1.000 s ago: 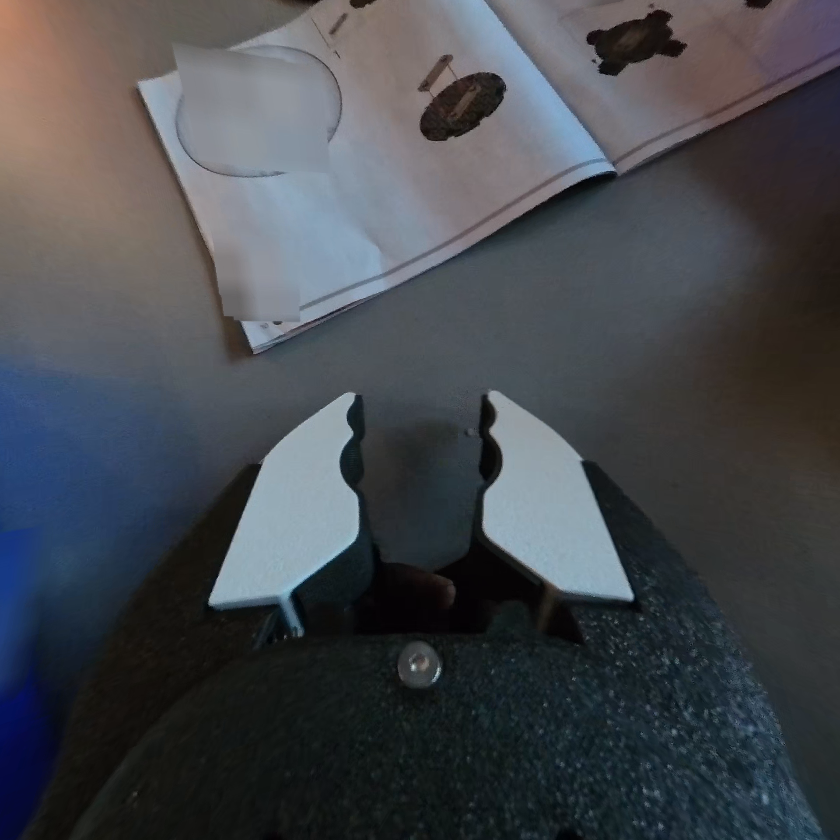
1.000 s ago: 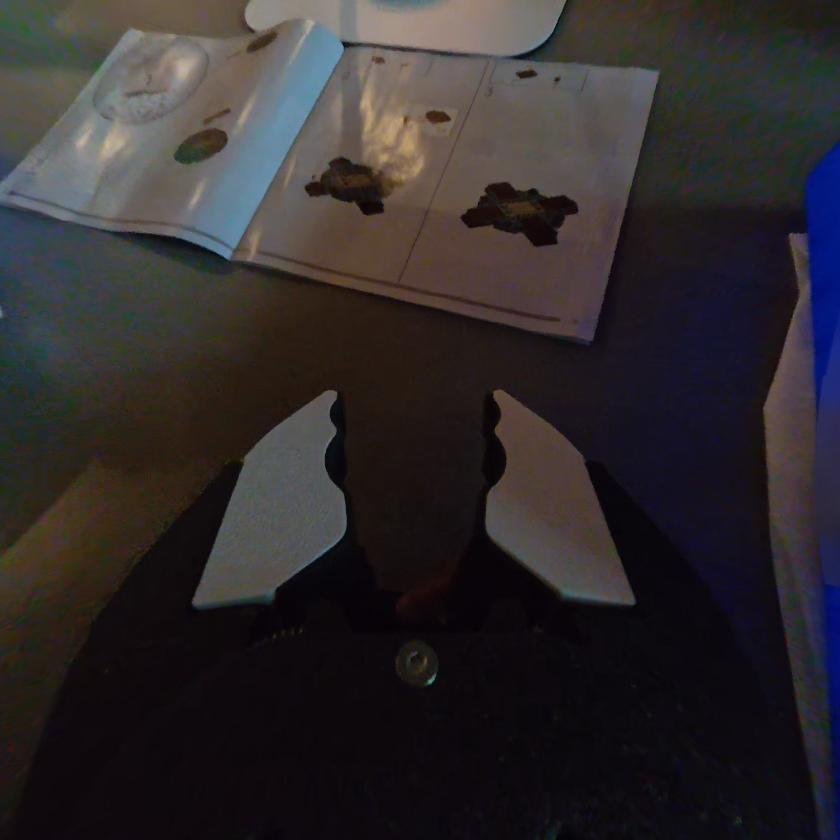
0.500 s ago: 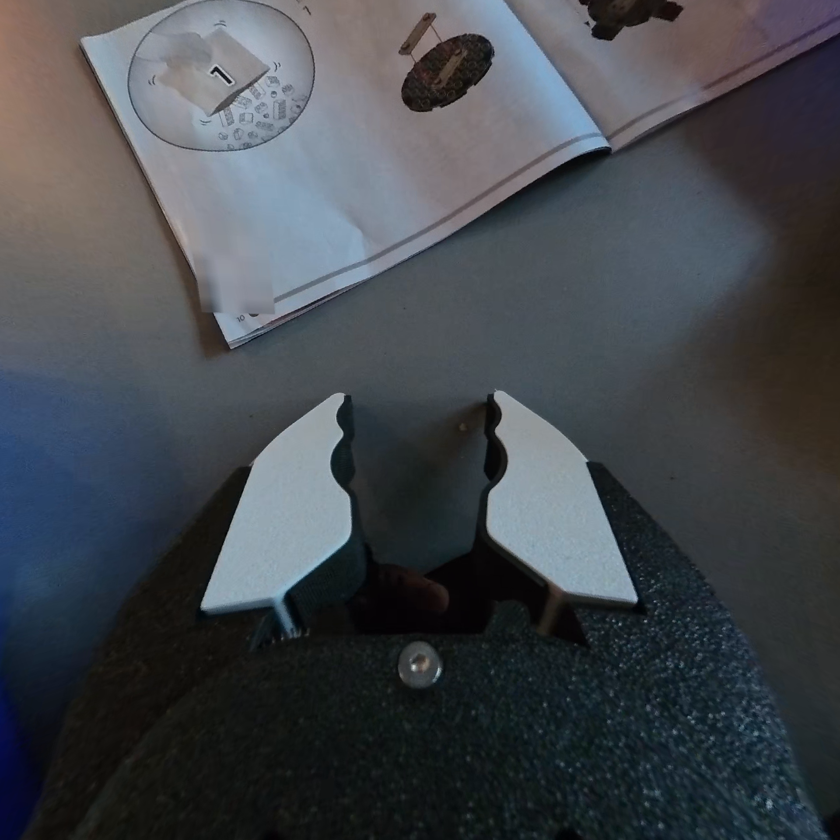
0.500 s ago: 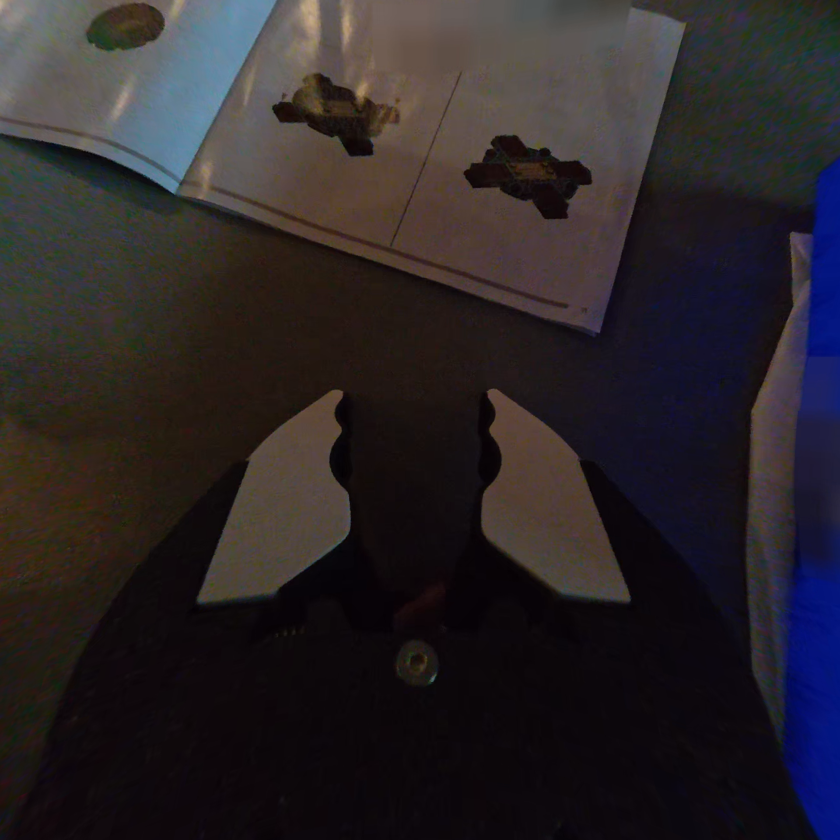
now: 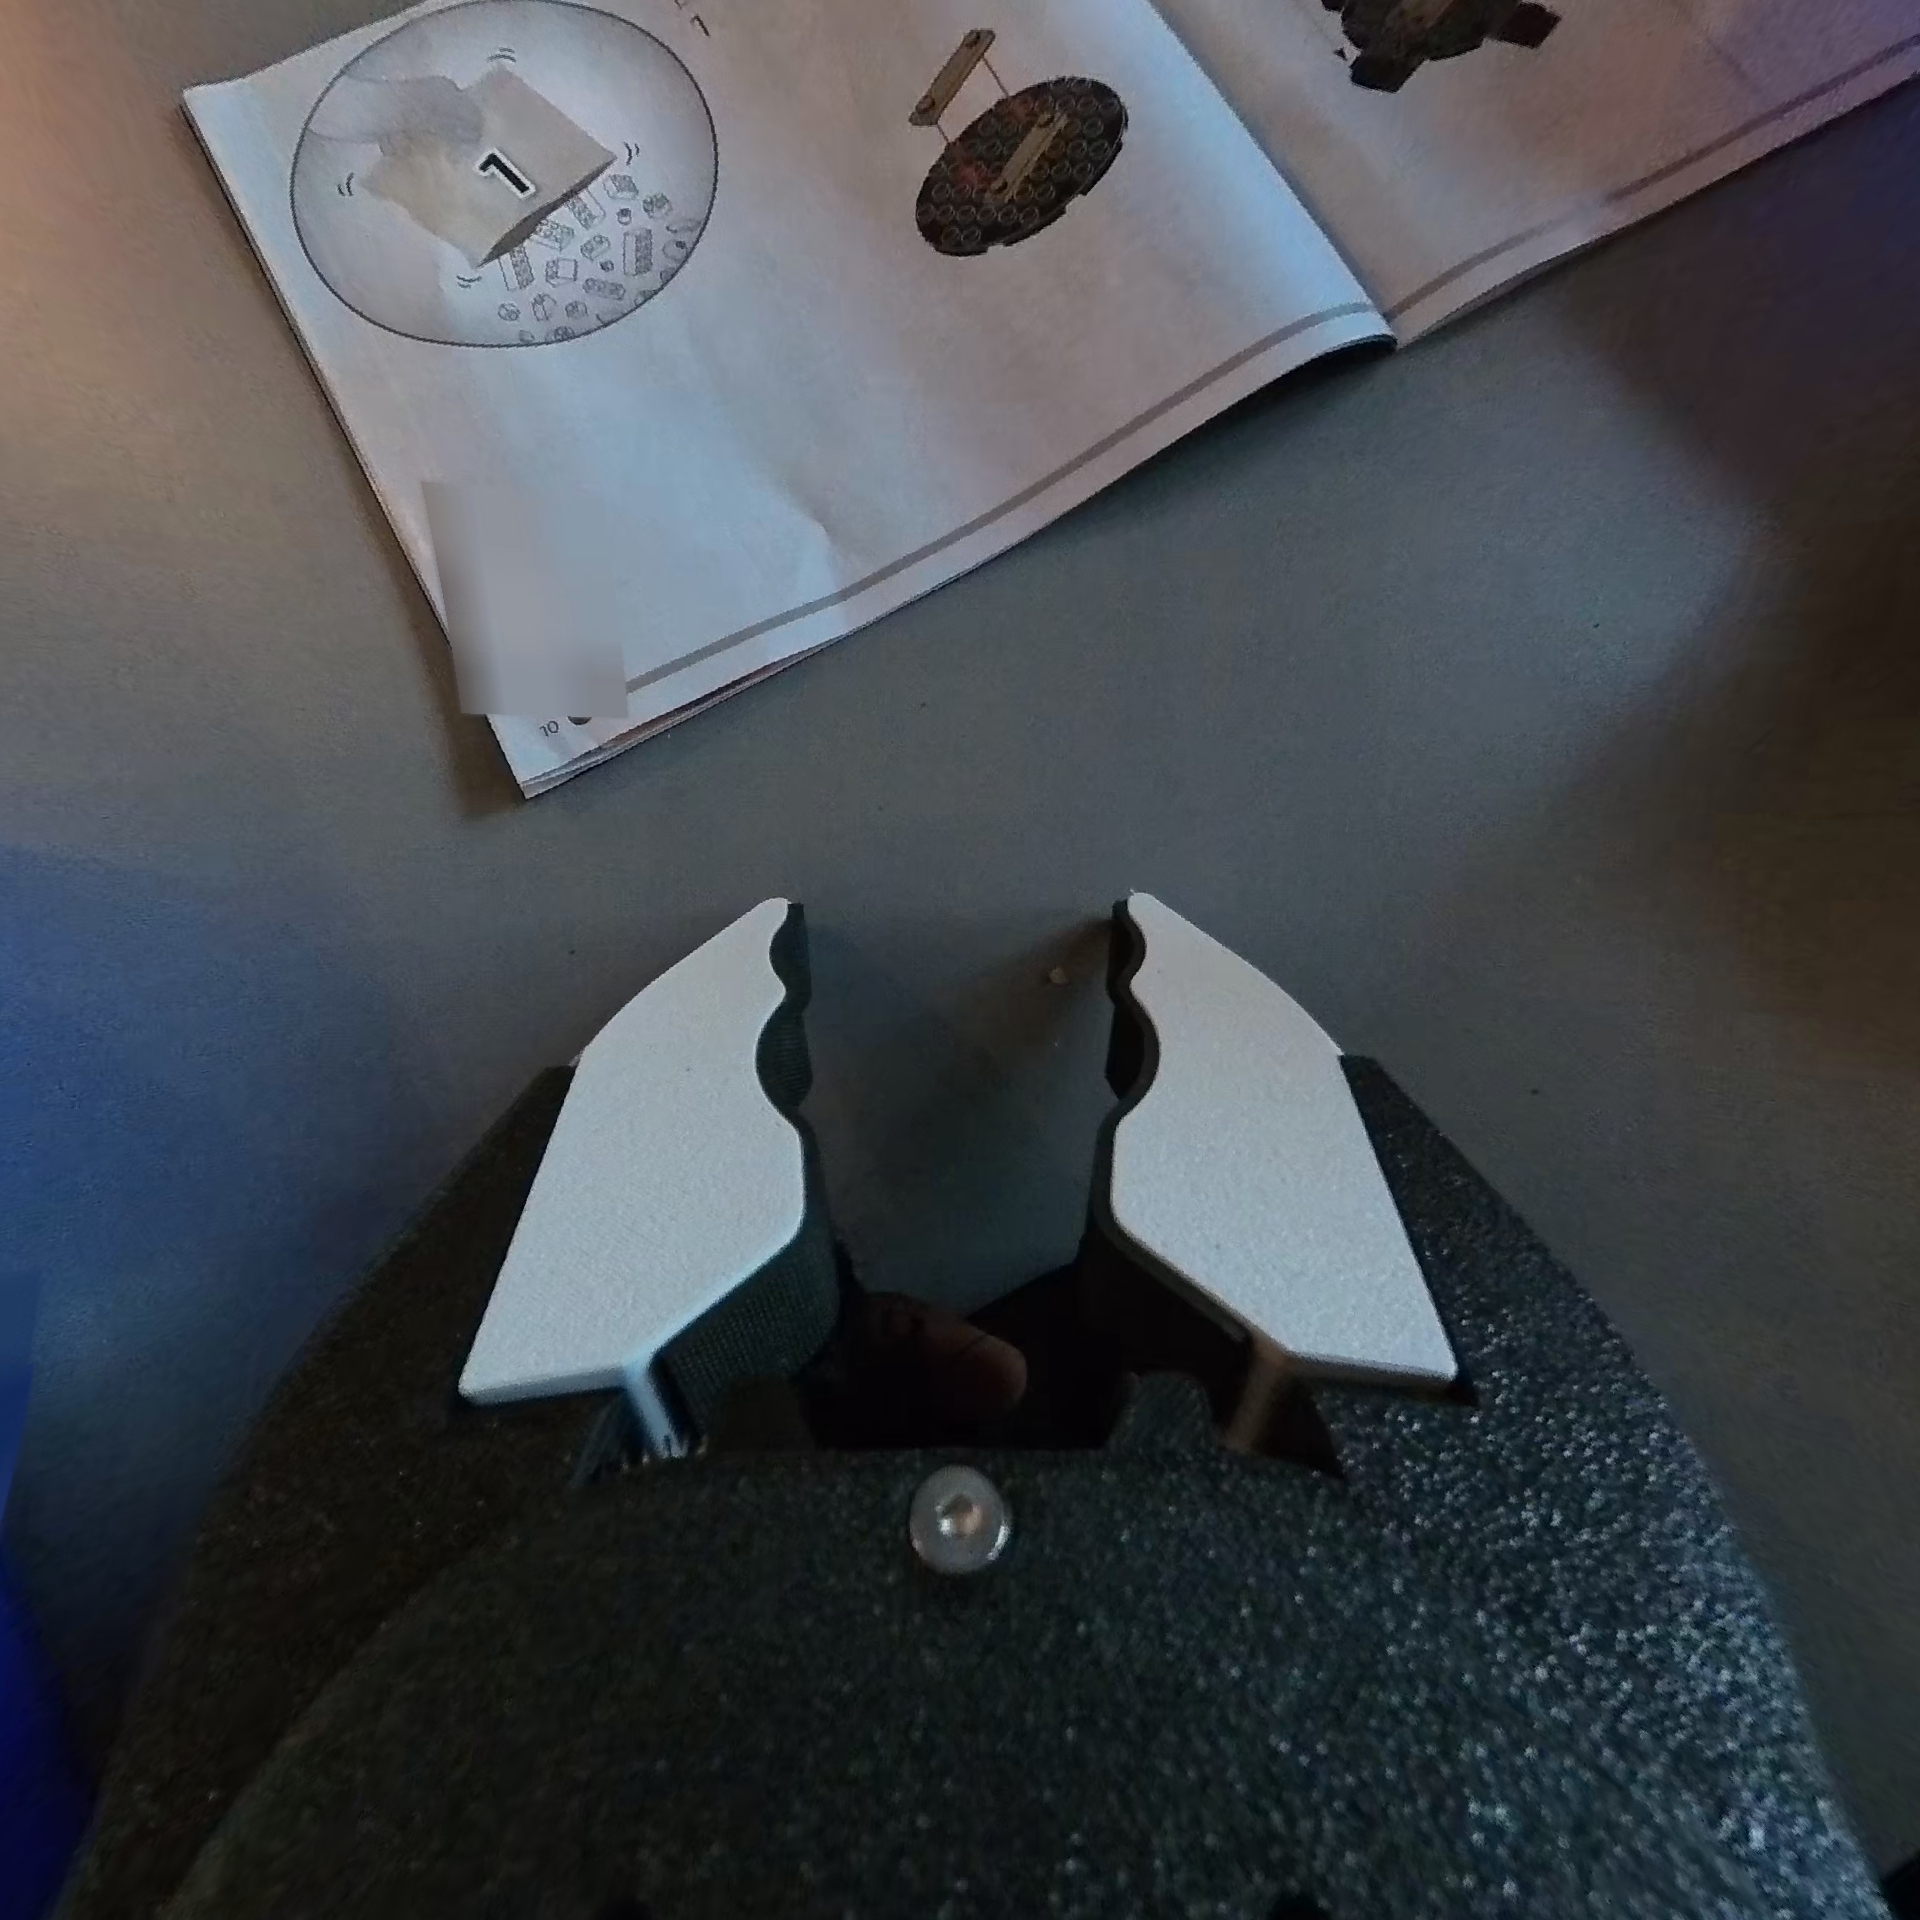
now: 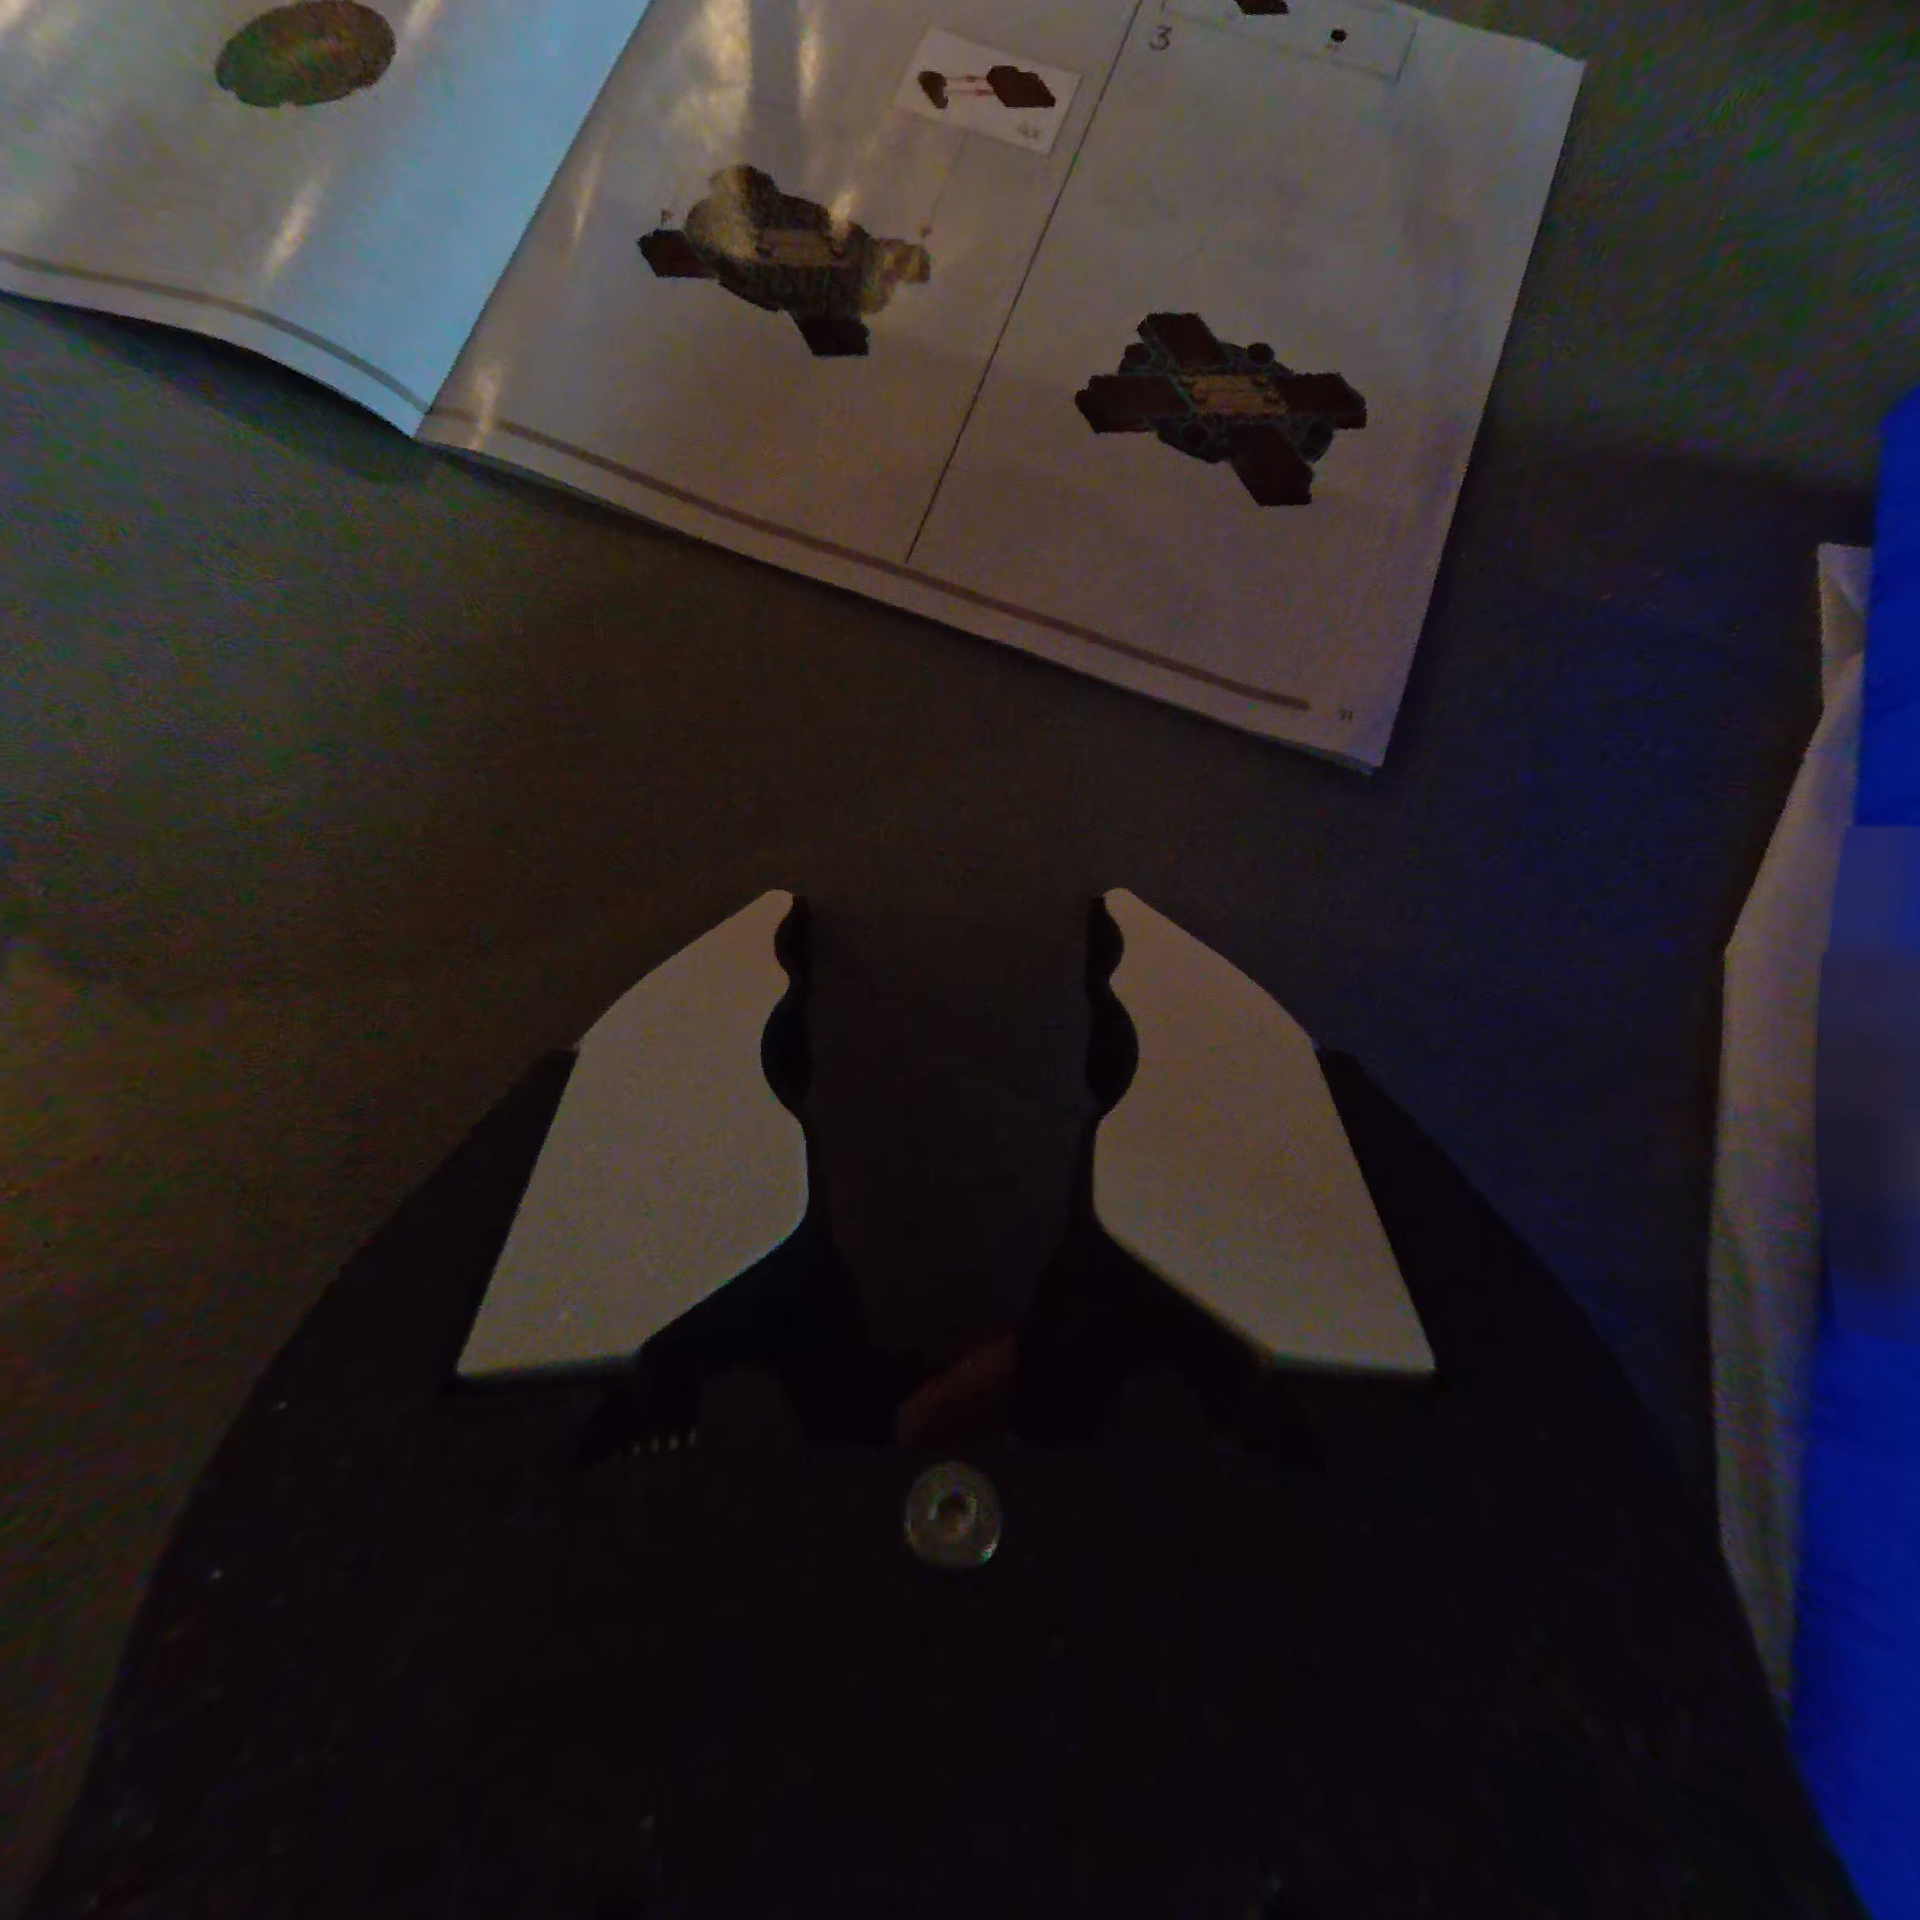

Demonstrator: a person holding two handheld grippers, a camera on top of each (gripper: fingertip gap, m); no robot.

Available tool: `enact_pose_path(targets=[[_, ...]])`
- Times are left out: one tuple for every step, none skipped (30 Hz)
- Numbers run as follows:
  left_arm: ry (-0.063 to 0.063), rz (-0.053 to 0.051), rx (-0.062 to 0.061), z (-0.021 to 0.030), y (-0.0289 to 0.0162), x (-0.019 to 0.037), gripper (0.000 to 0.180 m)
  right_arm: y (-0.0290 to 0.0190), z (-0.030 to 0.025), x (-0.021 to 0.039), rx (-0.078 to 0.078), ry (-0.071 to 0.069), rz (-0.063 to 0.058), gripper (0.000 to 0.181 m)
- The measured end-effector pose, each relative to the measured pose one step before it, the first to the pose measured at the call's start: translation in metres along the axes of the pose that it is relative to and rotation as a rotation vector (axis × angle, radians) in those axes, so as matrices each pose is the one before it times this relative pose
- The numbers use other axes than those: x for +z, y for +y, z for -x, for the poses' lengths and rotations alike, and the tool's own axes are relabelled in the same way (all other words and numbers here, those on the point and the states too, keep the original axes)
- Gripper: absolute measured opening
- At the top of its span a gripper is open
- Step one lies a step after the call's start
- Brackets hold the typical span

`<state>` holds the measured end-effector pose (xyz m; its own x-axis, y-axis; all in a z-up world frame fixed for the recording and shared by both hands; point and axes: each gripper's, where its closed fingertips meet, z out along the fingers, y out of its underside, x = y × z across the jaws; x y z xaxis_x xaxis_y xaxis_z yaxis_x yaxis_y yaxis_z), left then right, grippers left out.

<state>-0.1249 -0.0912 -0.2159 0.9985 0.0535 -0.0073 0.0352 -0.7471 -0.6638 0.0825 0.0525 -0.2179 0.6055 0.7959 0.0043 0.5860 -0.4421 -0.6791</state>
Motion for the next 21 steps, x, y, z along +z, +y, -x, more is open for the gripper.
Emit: enact_pose_path(targets=[[0.0002, -0.0002, 0.0002, 0.00000, 0.00005, -0.00005, 0.055, 0.00006, 0.00001, -0.00003, 0.0004, 0.0002, 0.0005, 0.050], [0.0004, -0.0001, 0.0013, -0.00016, 0.00005, 0.00022, 0.054, -0.00002, 0.00007, -0.00023, 0.0003, 0.0003, 0.0005, 0.050], [0.0005, -0.0002, 0.0011, 0.00003, 0.00007, -0.00034, 0.054, -0.00015, -0.00002, 0.00042, 0.0001, -0.0002, 0.0002, 0.050], [0.0003, -0.0003, 0.0001, -0.00024, -0.00003, 0.00001, 0.054, 0.00010, 0.00000, -0.00022, 0.0002, -0.0002, 0.0000, 0.050], [0.0003, -0.0002, 0.0005, 0.00000, -0.00002, -0.00013, 0.054, 0.00001, -0.00009, -0.00001, -0.0003, 0.0005, 0.0001, 0.050], [0.0004, -0.0002, 0.0010, -0.00029, -0.00016, -0.00001, 0.054, -0.00004, 0.00005, 0.00002, -0.0006, 0.0004, -0.0002, 0.050], [0.0009, -0.0002, 0.0014, -0.00001, 0.00020, -0.00019, 0.053, -0.00005, 0.00018, -0.00010, -0.0009, -0.0002, -0.0001, 0.050], [0.0001, -0.0002, 0.0002, 0.00000, 0.00005, -0.00019, 0.053, 0.00005, 0.00030, -0.00017, 0.0001, -0.0010, 0.0002, 0.050], [0.0000, 0.0001, 0.0000, -0.00001, -0.00020, 0.00005, 0.053, 0.00001, -0.00008, -0.00001, 0.0004, -0.0003, 0.0000, 0.050], [0.0001, 0.0001, 0.0000, 0.00009, 0.00009, -0.00007, 0.053, -0.00006, -0.00015, 0.00005, -0.0003, 0.0003, -0.0001, 0.050], [0.0001, 0.0001, 0.0000, 0.00008, 0.00001, 0.00000, 0.053, 0.00008, 0.00002, 0.00005, -0.0008, 0.0001, -0.0002, 0.050], [0.0000, 0.0000, 0.0000, -0.00020, 0.00006, 0.00021, 0.053, -0.00006, -0.00002, 0.00020, -0.0002, -0.0007, 0.0001, 0.050], [0.0000, 0.0001, 0.0000, 0.00000, 0.00001, 0.00000, 0.053, -0.00005, 0.00007, 0.00004, 0.0009, -0.0007, 0.0000, 0.050], [0.0003, 0.0001, -0.0001, 0.00006, -0.00005, -0.00022, 0.053, 0.00008, -0.00006, 0.00019, -0.0005, -0.0004, -0.0001, 0.050], [0.0001, 0.0001, 0.0000, -0.00002, -0.00006, 0.00006, 0.053, 0.00009, 0.00002, -0.00009, -0.0001, 0.0000, -0.0001, 0.050], [0.0000, -0.0001, -0.0001, -0.00001, -0.00002, 0.00015, 0.053, -0.00016, -0.00006, -0.00001, -0.0004, -0.0004, -0.0003, 0.050], [0.0000, 0.0001, 0.0000, 0.00000, 0.00001, -0.00001, 0.053, -0.00003, 0.00009, 0.00000, 0.0001, 0.0000, -0.0006, 0.050], [0.0000, 0.0001, 0.0001, 0.00001, 0.00002, -0.00001, 0.053, 0.00018, 0.00010, -0.00002, -0.0003, 0.0003, 0.0002, 0.050], [0.0000, -0.0001, 0.0001, 0.00000, -0.00001, 0.00001, 0.053, -0.00013, 0.00009, -0.00002, -0.0001, -0.0003, -0.0001, 0.050], [0.0000, -0.0001, 0.0000, 0.00000, 0.00006, -0.00006, 0.053, -0.00008, -0.00003, 0.00021, 0.0002, -0.0004, 0.0000, 0.050], [0.0001, 0.0000, 0.0000, 0.00009, 0.00000, 0.00000, 0.053, 0.00014, 0.00014, -0.00054, 0.0001, 0.0001, 0.0000, 0.050]])
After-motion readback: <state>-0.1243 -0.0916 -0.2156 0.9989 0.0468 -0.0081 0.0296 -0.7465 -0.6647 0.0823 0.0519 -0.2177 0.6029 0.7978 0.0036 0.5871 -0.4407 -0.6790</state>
